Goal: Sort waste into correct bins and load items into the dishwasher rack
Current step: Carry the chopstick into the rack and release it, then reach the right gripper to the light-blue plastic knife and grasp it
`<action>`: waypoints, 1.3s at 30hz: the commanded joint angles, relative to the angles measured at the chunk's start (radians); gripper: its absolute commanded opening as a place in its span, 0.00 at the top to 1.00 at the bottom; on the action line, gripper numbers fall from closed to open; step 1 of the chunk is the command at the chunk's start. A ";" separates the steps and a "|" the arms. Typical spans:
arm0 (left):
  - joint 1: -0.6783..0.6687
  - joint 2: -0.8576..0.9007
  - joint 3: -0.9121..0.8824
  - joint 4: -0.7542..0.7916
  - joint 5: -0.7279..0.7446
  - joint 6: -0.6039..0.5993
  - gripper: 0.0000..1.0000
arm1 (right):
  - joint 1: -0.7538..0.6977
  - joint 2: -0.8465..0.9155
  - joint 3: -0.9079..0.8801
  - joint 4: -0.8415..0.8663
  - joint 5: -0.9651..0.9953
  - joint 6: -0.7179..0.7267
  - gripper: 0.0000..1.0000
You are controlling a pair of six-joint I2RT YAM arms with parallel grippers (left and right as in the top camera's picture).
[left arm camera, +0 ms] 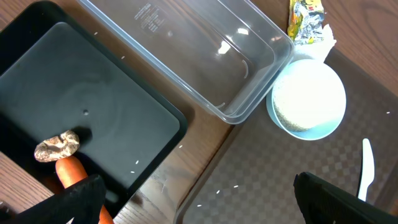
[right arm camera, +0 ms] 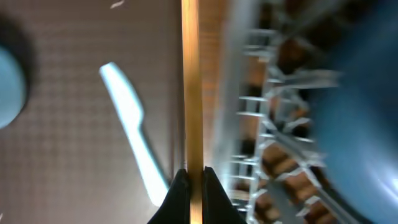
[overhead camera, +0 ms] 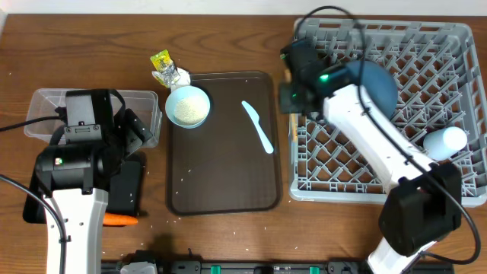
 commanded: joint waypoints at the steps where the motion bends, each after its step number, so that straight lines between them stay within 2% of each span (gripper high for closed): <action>1: 0.005 0.002 0.017 -0.002 -0.019 -0.009 0.02 | -0.035 -0.009 0.005 -0.002 0.014 0.070 0.99; 10: 0.005 0.002 0.017 -0.002 -0.019 -0.009 0.02 | -0.093 -0.004 0.003 -0.049 0.050 0.116 0.99; 11: 0.005 0.002 0.017 -0.002 -0.019 -0.009 0.02 | -0.093 -0.002 0.003 -0.060 0.046 0.115 0.93; 13: 0.005 0.002 0.017 -0.002 -0.019 -0.009 0.02 | -0.089 0.000 0.002 -0.050 0.034 0.069 0.56; 14: 0.005 0.002 0.017 -0.002 -0.019 -0.009 0.02 | -0.086 0.000 0.002 -0.035 0.031 0.029 0.53; 16: 0.005 0.002 0.017 -0.002 -0.019 -0.009 0.02 | -0.074 -0.007 0.003 0.020 0.002 -0.086 0.56; 18: 0.005 0.002 0.017 -0.002 -0.019 -0.009 0.02 | -0.047 -0.008 0.004 0.085 -0.046 -0.193 0.69; 20: 0.005 0.002 0.017 -0.002 -0.019 -0.009 0.02 | -0.021 -0.006 0.004 0.120 -0.067 -0.223 0.78; 26: 0.005 0.002 0.017 -0.002 -0.019 -0.009 0.02 | 0.060 0.042 0.003 0.140 -0.065 -0.301 0.75; 30: 0.005 0.002 0.017 -0.002 -0.019 -0.009 0.02 | 0.105 0.122 0.003 0.153 -0.031 -0.339 0.67; 36: 0.005 0.002 0.017 -0.002 -0.019 -0.009 0.02 | 0.138 0.251 0.003 0.182 -0.053 -0.339 0.69; 39: 0.005 0.002 0.017 -0.002 -0.019 -0.009 0.02 | 0.150 0.290 0.003 0.180 -0.055 -0.355 0.66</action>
